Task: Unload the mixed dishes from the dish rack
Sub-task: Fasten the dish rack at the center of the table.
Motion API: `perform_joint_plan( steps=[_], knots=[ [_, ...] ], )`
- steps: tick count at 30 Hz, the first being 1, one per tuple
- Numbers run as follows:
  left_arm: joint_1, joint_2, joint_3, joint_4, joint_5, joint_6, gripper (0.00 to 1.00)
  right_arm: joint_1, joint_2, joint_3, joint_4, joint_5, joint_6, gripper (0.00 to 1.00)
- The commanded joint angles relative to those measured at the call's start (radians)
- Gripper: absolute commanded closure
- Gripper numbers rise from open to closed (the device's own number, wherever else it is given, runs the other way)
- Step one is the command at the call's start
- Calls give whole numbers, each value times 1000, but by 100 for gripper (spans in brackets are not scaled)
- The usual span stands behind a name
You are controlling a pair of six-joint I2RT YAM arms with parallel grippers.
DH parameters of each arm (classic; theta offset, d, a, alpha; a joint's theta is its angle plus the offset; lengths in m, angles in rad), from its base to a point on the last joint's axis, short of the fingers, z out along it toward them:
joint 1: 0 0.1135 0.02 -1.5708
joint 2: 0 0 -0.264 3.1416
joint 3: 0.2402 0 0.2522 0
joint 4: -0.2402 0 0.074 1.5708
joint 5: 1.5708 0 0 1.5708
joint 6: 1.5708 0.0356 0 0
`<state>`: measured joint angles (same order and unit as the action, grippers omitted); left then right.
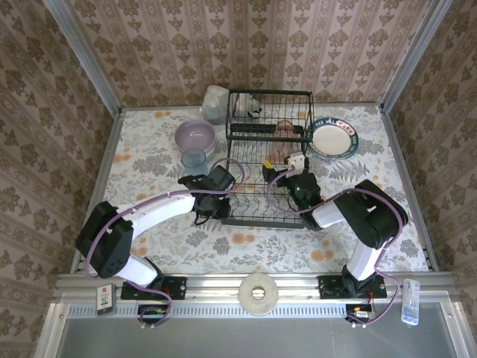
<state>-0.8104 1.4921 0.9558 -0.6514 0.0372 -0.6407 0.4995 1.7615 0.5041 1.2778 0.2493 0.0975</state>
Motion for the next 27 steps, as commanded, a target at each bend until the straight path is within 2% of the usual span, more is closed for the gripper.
perform_joint_plan(
  steps=[1,4,12,27],
  knots=[
    [-9,21,21,-19,29,-2,91,-21,47,52,46,8,18,0],
    [-9,35,29,-25,37,3,100,-32,84,86,49,25,24,0],
    [-10,62,41,-35,60,14,100,-42,164,159,48,85,5,0],
    [-25,67,55,-67,72,41,100,-55,215,257,41,169,-14,0]
  ],
)
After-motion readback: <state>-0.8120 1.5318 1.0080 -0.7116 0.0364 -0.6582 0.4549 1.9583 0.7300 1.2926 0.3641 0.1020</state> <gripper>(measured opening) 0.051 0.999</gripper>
